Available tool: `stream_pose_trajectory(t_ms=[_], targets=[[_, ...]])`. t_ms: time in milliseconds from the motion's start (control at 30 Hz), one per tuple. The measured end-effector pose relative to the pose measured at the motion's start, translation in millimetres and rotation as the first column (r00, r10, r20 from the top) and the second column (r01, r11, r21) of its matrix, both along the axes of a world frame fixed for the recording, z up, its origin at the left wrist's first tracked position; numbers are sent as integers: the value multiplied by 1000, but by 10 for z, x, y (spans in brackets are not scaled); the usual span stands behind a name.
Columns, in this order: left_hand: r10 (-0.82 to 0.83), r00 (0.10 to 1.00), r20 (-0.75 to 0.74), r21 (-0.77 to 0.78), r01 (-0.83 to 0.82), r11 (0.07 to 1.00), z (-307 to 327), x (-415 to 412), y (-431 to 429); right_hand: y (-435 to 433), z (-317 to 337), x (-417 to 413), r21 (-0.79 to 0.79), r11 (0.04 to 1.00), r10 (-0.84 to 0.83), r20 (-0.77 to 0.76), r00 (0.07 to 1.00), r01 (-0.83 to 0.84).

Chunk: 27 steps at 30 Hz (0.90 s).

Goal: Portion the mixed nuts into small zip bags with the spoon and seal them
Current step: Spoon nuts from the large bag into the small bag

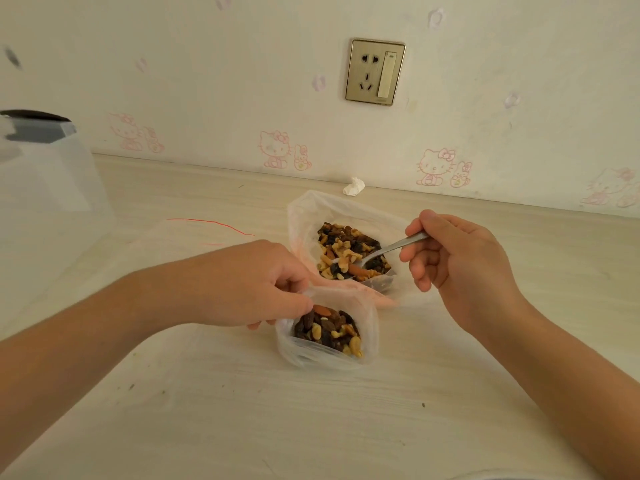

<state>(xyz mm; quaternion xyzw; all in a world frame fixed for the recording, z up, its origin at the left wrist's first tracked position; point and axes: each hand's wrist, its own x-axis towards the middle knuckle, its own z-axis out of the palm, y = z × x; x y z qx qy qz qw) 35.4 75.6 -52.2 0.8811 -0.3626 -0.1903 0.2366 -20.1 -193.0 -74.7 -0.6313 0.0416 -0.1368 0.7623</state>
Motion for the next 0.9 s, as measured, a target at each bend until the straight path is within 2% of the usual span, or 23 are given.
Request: stream_pose_trajectory(t_ms=[133, 200, 367, 467, 567, 633, 767, 833, 900], targets=[[32, 999, 14, -4, -32, 999, -9, 16, 14, 70, 32, -70, 4, 998, 55, 52, 997, -55], [55, 998, -26, -25, -56, 998, -9, 35, 17, 100, 41, -102, -30, 997, 73, 90, 993, -71], [85, 991, -107, -54, -91, 994, -2, 62, 8, 152, 10, -237, -361, 931, 189, 357, 915, -51], [79, 989, -122, -65, -88, 994, 7, 53, 5, 150, 12, -277, -437, 899, 216, 444, 870, 0], [74, 989, -129, -79, -85, 993, -3, 56, -4, 163, 5, -285, -507, 862, 252, 452, 855, 14], [62, 990, -130, -88, -74, 993, -16, 71, 0, 142, 19, -280, -462, 886, 217, 472, 855, 30], [37, 991, -125, -87, -49, 995, -28, 101, 16, 48, 68, -233, -293, 949, 37, 473, 881, 117], [54, 987, -154, -107, -71, 992, -41, 124, 6, 4, 68, -182, -266, 947, -51, 429, 902, 180], [132, 972, -195, -135, -159, 978, -72, 181, 9, -33, 75, -119, -289, 928, -113, 383, 917, 235]])
